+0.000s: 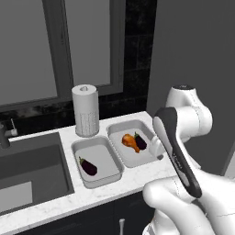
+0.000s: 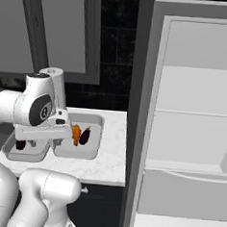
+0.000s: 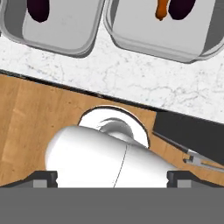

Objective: Place one eggplant and one chicken drumstick in each tupperware on the nearby counter, to pack two identical lunches.

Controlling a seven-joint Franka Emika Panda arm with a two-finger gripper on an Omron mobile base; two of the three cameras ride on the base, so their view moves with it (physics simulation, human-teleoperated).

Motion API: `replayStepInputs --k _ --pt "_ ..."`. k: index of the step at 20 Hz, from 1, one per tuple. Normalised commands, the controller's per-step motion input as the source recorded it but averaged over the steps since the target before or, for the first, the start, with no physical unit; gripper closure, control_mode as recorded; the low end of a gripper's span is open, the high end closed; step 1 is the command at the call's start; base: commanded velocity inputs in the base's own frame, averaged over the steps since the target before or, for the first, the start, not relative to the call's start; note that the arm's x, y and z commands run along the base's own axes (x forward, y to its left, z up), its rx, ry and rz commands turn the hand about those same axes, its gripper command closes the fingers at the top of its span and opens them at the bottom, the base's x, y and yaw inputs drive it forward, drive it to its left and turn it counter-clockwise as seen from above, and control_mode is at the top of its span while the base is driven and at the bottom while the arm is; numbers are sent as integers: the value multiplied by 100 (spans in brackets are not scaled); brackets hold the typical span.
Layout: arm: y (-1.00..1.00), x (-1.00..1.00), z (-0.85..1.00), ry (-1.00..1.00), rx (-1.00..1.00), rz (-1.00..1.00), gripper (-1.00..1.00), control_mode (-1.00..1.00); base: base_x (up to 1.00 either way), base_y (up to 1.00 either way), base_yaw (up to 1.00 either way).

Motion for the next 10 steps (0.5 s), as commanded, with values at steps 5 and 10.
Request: replayStepInputs --k 5,10 --pt "0 -6 4 -4 0 0 -100 -100 0 0 0" --pt "0 -1 0 0 0 0 -100 100 -16 -9 -2"
